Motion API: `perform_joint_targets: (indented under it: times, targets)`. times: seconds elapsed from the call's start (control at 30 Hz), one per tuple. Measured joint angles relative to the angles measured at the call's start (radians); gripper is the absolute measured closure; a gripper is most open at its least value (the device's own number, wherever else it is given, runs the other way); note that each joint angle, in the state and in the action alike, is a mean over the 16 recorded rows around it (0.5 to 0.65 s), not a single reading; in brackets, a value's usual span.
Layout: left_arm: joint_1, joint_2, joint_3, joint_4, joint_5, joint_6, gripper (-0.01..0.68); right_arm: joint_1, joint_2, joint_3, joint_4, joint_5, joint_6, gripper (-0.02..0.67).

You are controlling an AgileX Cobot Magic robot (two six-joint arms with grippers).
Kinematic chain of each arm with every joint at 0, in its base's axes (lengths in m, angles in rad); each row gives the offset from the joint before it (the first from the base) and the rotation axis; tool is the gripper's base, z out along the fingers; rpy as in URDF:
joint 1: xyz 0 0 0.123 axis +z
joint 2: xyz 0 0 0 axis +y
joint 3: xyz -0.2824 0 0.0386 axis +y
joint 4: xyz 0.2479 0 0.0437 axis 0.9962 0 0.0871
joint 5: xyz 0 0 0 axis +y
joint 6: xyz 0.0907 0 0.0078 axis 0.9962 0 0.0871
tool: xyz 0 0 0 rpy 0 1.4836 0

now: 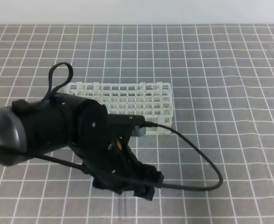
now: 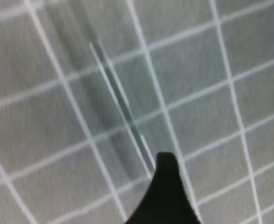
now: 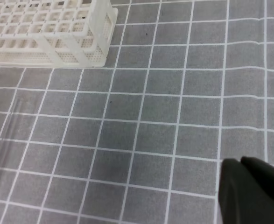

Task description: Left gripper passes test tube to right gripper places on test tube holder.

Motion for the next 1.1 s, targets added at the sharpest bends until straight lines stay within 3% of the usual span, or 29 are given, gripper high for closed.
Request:
perform_joint_targets:
  times: [0.23,0.53,1.1]
  targets:
    - [-0.010,0.020,-0.003,0.041,0.055,-0.143,0.205,0.000,0.000,0.000,0.005,-0.002,-0.010,0.662]
    - [-0.025,0.059,-0.007,0.167,0.076,-0.283,0.216,0.000,0.000,0.000,0.015,-0.005,-0.019,0.662]
    - [-0.026,0.158,-0.035,0.275,0.106,-0.301,0.230,0.000,0.000,0.000,0.045,-0.010,-0.041,0.662]
